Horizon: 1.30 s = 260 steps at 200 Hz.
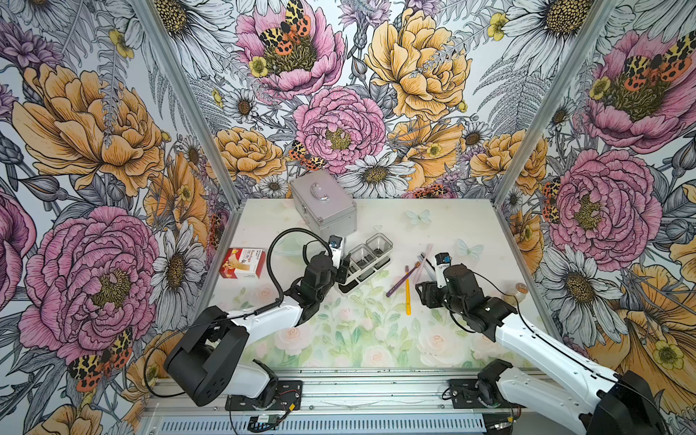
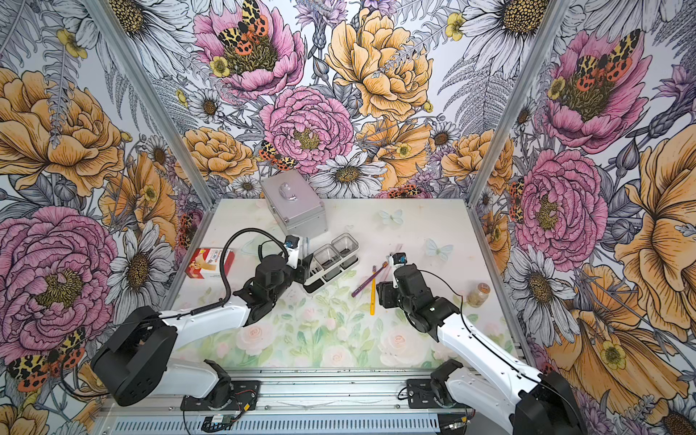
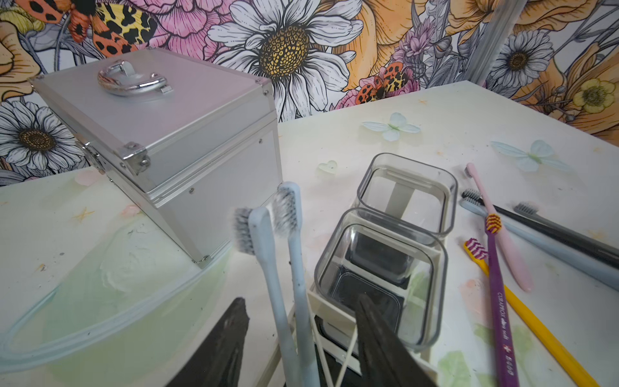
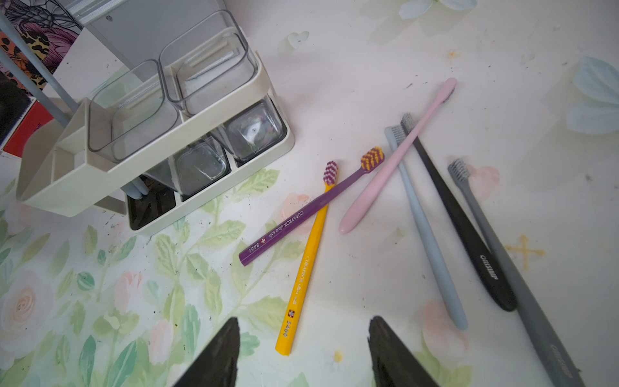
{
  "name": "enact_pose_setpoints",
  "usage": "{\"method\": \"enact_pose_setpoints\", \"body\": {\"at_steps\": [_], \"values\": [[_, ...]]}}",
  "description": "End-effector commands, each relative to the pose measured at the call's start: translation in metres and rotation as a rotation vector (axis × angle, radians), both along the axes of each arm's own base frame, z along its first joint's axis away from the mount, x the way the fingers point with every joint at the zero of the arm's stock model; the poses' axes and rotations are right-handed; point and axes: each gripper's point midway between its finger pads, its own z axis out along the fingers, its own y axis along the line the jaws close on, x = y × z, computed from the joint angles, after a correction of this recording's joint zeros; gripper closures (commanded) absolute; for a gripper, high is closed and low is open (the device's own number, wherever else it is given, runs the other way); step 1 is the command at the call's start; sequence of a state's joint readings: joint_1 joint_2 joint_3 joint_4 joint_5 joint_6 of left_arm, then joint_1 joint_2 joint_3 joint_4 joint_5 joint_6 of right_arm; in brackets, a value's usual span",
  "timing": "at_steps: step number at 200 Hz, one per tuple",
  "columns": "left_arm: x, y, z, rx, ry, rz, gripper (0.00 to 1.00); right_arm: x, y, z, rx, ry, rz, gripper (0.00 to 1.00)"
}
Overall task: Place the toothbrush into the toothbrush holder
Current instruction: Place the toothbrush in the toothbrush holder, then pick up the toothbrush from the center of the board.
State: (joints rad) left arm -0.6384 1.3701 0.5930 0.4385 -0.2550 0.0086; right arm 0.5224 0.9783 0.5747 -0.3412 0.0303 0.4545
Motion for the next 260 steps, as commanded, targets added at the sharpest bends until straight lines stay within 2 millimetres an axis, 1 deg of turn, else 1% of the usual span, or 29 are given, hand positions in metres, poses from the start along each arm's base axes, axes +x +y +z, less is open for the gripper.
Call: {"method": "enact_pose_setpoints", "body": {"at_steps": [1, 28, 44, 51, 66, 83, 103, 120, 121, 141, 148, 163, 186, 227, 260], "values": [[-0.006, -0.001, 0.032, -0.015, -0.104, 0.005, 0.47, 0.005, -0.001, 0.003, -0.004, -0.005, -0.012, 0.38], [-0.017, -0.005, 0.044, -0.01, -0.144, -0.003, 0.44, 0.009, -0.003, 0.0, -0.007, 0.015, -0.038, 0.37], [-0.022, -0.002, 0.052, 0.014, -0.176, 0.037, 0.44, 0.014, -0.005, -0.001, -0.011, 0.028, -0.06, 0.37], [-0.027, -0.004, 0.053, 0.029, -0.188, 0.04, 0.44, 0.017, -0.007, -0.003, -0.023, 0.04, -0.079, 0.37], [-0.039, -0.016, 0.056, 0.063, -0.211, -0.003, 0.44, 0.023, -0.009, -0.003, -0.04, 0.065, -0.103, 0.37], [-0.053, -0.025, 0.059, 0.092, -0.235, -0.026, 0.42, 0.032, -0.01, -0.004, -0.035, 0.101, -0.143, 0.37], [-0.067, -0.037, 0.062, 0.055, -0.238, -0.092, 0.4, 0.047, -0.01, -0.006, -0.016, 0.15, -0.183, 0.38], [-0.078, -0.05, 0.065, 0.029, -0.241, -0.163, 0.39, 0.06, -0.002, -0.007, 0.015, 0.186, -0.185, 0.42], [-0.079, -0.05, 0.065, 0.029, -0.24, -0.167, 0.39, 0.06, -0.002, -0.01, 0.01, 0.196, -0.185, 0.42], [-0.088, -0.065, 0.064, 0.053, -0.251, -0.229, 0.37, 0.071, 0.007, -0.016, 0.033, 0.237, -0.19, 0.47], [-0.091, -0.067, 0.064, 0.059, -0.254, -0.242, 0.38, 0.073, 0.011, -0.021, 0.041, 0.258, -0.187, 0.49], [-0.094, -0.07, 0.061, 0.067, -0.251, -0.246, 0.37, 0.076, 0.018, -0.03, 0.049, 0.298, -0.176, 0.53], [-0.099, -0.071, 0.057, 0.063, -0.243, -0.256, 0.37, 0.079, 0.019, -0.044, 0.051, 0.34, -0.208, 0.56], [-0.1, -0.067, 0.056, 0.064, -0.245, -0.244, 0.35, 0.086, 0.012, -0.058, 0.026, 0.36, -0.285, 0.62], [-0.1, -0.068, 0.053, 0.067, -0.237, -0.247, 0.34, 0.093, 0.017, -0.068, 0.03, 0.383, -0.285, 0.67]]}}
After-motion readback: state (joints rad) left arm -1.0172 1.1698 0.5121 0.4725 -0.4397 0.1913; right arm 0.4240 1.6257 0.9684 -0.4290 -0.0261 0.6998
